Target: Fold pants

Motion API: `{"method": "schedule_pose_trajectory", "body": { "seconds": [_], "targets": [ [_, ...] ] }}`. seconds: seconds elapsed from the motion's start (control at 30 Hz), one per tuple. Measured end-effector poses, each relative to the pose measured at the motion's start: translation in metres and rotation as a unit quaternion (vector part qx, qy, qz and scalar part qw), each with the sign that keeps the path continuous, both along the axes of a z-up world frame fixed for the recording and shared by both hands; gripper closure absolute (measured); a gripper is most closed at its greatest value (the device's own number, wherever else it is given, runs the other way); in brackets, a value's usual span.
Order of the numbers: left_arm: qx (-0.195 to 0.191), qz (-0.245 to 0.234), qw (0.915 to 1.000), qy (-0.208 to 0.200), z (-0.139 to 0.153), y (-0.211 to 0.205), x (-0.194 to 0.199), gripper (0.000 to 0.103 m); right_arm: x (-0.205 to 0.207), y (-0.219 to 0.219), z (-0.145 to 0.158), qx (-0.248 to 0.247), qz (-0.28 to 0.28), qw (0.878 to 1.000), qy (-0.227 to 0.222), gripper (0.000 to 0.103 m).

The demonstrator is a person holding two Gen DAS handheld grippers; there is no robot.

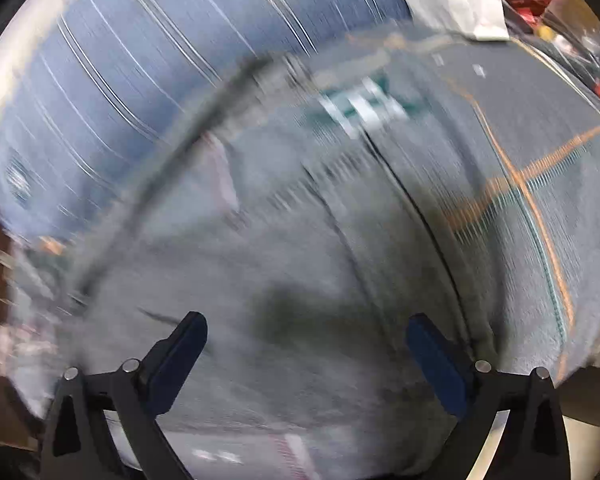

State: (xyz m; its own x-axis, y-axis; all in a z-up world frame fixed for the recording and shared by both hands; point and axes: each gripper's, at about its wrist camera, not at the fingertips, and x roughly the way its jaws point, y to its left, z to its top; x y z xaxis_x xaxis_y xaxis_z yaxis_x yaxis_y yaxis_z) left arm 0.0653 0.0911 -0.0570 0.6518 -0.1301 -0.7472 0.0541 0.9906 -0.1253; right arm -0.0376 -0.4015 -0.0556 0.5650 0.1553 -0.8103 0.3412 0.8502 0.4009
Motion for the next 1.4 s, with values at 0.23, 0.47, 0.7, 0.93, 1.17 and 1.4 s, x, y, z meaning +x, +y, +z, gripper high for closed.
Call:
{"method": "schedule_pose_trajectory", "body": {
  "seconds": [0.23,0.47,0.7,0.93,1.17,1.4],
  "targets": [
    [-0.055,0.081,0.9950,-0.020,0.023,0.029,0.080,0.000,0.086,-0.018,0.051,0.053,0.012,0.998,-0.044,0.009],
    [-0.057,0.110,0.9922,-0.003,-0.012,0.040,0.136,0.000,0.217,-0.057,0.022,-0.045,-0.027,0.998,0.032,0.038],
    [-0.074,0.125,0.9894,0.004,-0.022,0.053,0.140,0.000,0.275,-0.059,-0.011,-0.087,-0.022,0.995,0.054,0.054],
    [-0.104,0.150,0.9824,0.040,-0.038,0.070,0.147,0.000,0.281,-0.050,-0.004,-0.156,-0.004,0.985,0.068,0.089],
    [-0.088,0.144,0.9848,0.041,-0.042,0.064,0.148,0.000,0.246,-0.040,0.046,-0.157,0.001,0.987,0.036,0.102],
    [-0.082,0.140,0.9859,0.039,-0.042,0.062,0.148,0.000,0.217,-0.040,0.095,-0.150,0.023,0.988,0.008,0.099]
  ]
}}
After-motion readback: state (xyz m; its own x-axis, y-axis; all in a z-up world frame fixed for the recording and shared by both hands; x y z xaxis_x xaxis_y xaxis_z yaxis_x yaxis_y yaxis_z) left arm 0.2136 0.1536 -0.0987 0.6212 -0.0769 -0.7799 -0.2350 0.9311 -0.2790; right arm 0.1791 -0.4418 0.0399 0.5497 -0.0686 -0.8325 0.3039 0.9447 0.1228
